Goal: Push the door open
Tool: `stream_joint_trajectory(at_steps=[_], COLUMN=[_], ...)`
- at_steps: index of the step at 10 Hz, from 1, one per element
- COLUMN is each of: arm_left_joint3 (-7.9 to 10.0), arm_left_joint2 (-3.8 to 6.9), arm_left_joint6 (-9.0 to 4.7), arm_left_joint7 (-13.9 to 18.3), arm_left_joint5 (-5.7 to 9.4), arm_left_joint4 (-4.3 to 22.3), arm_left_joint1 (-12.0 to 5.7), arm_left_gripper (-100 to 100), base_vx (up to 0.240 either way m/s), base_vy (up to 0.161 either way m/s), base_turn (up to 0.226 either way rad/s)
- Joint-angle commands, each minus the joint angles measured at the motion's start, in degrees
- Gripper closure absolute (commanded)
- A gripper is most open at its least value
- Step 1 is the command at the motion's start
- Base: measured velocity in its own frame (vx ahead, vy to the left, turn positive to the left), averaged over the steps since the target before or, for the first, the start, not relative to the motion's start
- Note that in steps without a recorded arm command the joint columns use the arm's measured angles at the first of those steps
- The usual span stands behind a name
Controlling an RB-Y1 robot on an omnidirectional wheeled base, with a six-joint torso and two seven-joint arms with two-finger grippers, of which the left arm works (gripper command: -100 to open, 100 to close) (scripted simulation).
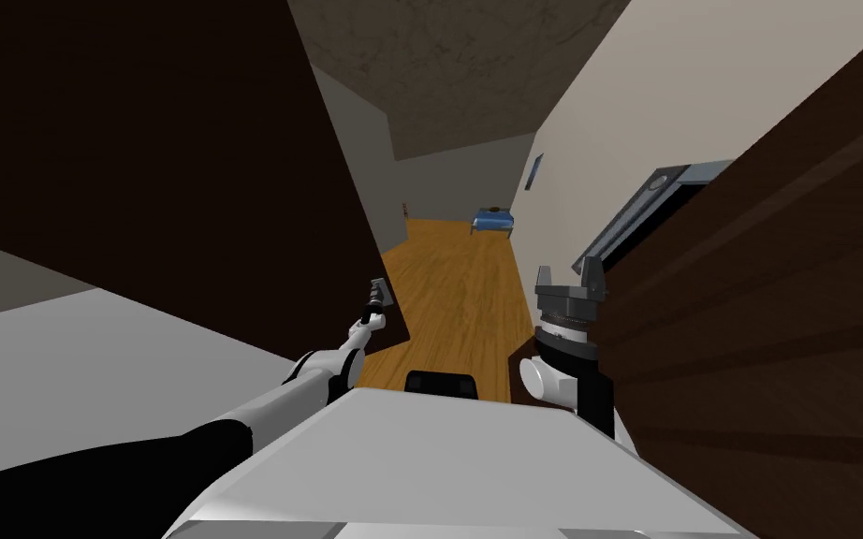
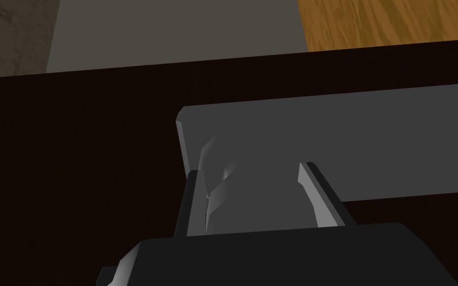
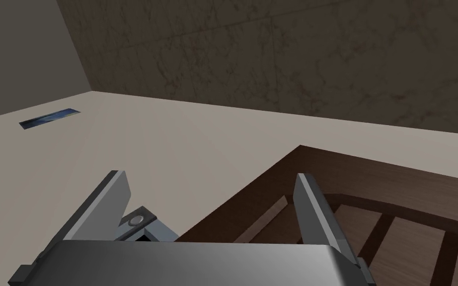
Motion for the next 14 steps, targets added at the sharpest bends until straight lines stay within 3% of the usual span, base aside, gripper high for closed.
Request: stream_joint_trajectory(at_steps=[1, 4, 12, 13, 14], arm_left_joint3=[0.47, 0.54, 0.91, 0.91, 0.91], arm_left_joint2=[1.03, 1.54, 4.28, 4.28, 4.28], arm_left_joint6=[-0.21, -0.53, -2.25, -2.25, -2.25], arm_left_joint7=[0.05, 0.22, 1.12, 1.12, 1.12], arm_left_joint5=[0.50, 0.79, 2.36, 2.36, 2.36], arm_left_joint4=[0.41, 1.09, 4.74, 3.20, 4.07], arm_left_joint1=[0.14, 0.03, -0.57, -0.57, -0.57], arm_left_gripper=[100, 100, 100, 100, 100], base_vx=[0.207, 0.152, 0.187, 0.113, 0.032], base_vy=[-0.040, -0.052, -0.078, -0.056, -0.013], base_turn=[0.127, 0.102, 0.134, 0.064, -0.005])
